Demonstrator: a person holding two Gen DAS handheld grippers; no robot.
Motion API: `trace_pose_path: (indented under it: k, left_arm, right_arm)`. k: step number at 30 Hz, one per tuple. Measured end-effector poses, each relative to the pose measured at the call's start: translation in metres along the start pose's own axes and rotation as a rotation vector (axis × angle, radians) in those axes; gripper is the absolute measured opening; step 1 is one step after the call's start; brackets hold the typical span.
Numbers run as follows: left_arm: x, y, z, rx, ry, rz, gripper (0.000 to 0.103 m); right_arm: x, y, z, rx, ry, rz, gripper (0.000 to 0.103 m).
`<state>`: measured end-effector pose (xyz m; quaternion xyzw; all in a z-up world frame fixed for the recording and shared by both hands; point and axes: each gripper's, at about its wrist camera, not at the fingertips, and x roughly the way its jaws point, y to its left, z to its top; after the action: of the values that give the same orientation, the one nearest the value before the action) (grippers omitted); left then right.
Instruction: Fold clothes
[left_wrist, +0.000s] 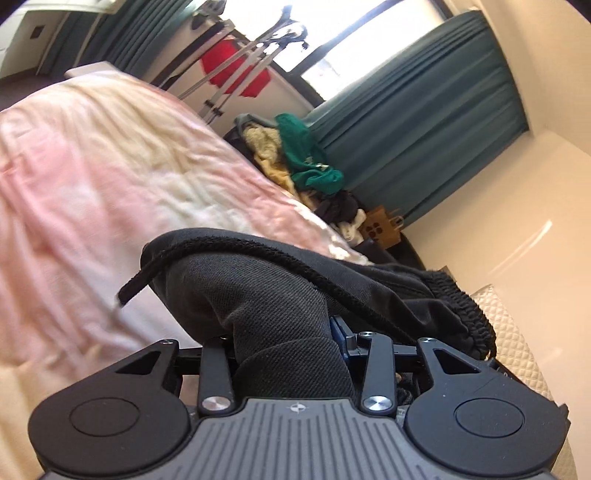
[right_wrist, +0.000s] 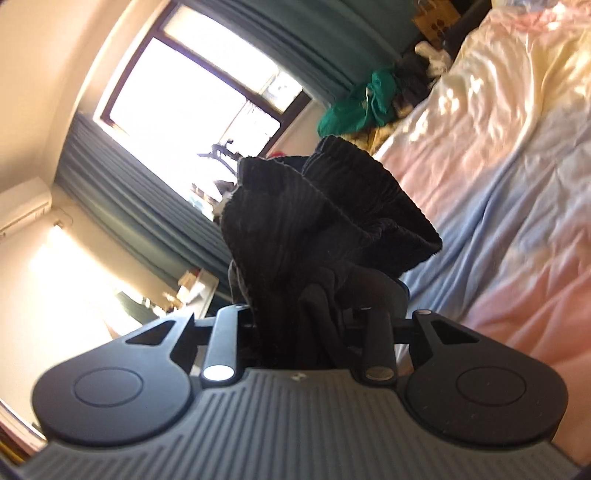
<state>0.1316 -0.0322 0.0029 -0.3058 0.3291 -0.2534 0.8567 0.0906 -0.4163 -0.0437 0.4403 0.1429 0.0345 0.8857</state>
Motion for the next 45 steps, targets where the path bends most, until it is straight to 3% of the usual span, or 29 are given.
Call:
trace_pose_path:
  k: [8,12,17,20,22,26,30,34,40,45]
  left_arm:
    - [0.163,-0.097,0.054,0.095,0.022,-0.089,0.04]
    - [0.253,-0.134,0.062,0.17,0.038,-0.118,0.04]
    - [0.349,-0.136,0.044,0.301,0.111,-0.113,0.04]
    - [0.394,-0.102,0.013,0.404,0.222,-0.039,0.042]
    - [0.405,-0.074,-0.007,0.442,0.246,0.015,0.054]
    - [0.391,-0.068,-0.019,0.476,0.208,0.061,0.065]
    - [0.369,-0.081,-0.026,0.541,0.183,0.136,0.07]
    - [0.314,-0.112,-0.024,0.59,0.167,0.178,0.075]
    - [0.214,-0.158,-0.03,0.68,0.092,0.166,0.082]
    - [0.133,-0.19,-0.048,0.741,0.039,0.184,0.096]
  right_arm:
    - [0.024,-0.054,0.115,0.037,-0.161,-0.039,0.033]
    - [0.044,-0.101,0.155,0.024,-0.246,-0.076,0.033]
    - [0.072,-0.177,0.158,0.051,-0.29,-0.123,0.033]
    - [0.088,-0.223,0.131,0.121,-0.214,-0.218,0.033]
    - [0.095,-0.248,0.106,0.171,-0.14,-0.264,0.034]
    - [0.091,-0.248,0.087,0.13,-0.138,-0.259,0.04]
    - [0.085,-0.237,0.098,0.227,-0.08,-0.358,0.061]
    - [0.056,-0.213,0.098,0.277,-0.046,-0.451,0.062]
    - [0.004,-0.159,0.098,0.064,-0.052,-0.528,0.061]
    - [-0.038,-0.112,0.097,-0.113,-0.103,-0.485,0.062]
